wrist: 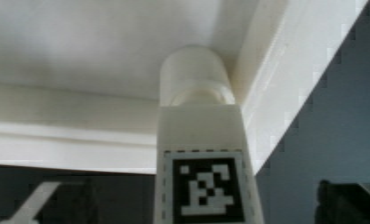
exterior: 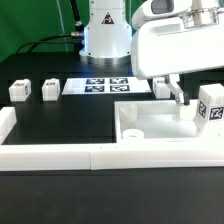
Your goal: Assemble square table
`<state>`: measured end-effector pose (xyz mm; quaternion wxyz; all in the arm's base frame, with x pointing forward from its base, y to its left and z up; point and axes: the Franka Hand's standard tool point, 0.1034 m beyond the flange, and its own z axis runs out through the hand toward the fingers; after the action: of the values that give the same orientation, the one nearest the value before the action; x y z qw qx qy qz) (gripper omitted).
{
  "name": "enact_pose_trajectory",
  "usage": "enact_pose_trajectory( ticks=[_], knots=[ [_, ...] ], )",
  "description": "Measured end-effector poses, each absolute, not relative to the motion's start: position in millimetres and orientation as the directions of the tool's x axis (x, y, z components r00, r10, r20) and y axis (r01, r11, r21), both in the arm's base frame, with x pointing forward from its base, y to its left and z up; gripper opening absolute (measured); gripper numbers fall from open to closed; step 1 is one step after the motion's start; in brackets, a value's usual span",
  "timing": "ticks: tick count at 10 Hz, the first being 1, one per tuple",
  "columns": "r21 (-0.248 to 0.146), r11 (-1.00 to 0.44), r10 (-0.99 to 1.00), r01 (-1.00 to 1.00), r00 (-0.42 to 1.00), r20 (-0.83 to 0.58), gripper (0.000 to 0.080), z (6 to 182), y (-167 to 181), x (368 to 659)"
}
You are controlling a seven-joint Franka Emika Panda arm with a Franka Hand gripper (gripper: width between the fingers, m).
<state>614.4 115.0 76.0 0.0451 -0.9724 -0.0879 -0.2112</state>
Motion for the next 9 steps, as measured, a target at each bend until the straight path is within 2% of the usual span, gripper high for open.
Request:
enact_pose_trajectory(
  ticks=[6,8,9],
  knots=[
    [-0.048,-0.980,0.159,0.195,0.899,0.408,0.0649,76.5,114,615],
    [-0.047,-0.980,0.164,0.195,0.916,0.366,0.0649,93.0,110,632],
    [-0.050,-0.980,0.169,0.195,0.932,0.322,0.0649,94.3,110,634]
  ],
)
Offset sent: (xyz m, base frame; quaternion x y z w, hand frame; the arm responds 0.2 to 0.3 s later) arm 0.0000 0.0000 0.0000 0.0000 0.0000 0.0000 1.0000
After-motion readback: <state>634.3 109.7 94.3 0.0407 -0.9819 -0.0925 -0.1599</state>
